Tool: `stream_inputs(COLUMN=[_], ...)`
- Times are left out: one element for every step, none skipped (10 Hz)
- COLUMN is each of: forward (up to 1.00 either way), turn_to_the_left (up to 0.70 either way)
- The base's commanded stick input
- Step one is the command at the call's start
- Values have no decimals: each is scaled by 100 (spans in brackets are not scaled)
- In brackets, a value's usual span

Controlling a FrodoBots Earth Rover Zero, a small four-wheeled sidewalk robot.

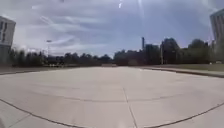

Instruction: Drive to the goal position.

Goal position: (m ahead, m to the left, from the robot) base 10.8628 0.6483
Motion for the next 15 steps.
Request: stream_inputs(forward=[50, 50, 50, 50, 50, 50, 50, 50, 50, 50, 50, 50, 50, 50, 50], turn_to_the_left=[0, 0, 0, 0, 0, 0, 0, 0, 0, 0, 0, 0, 0, 0, 0])
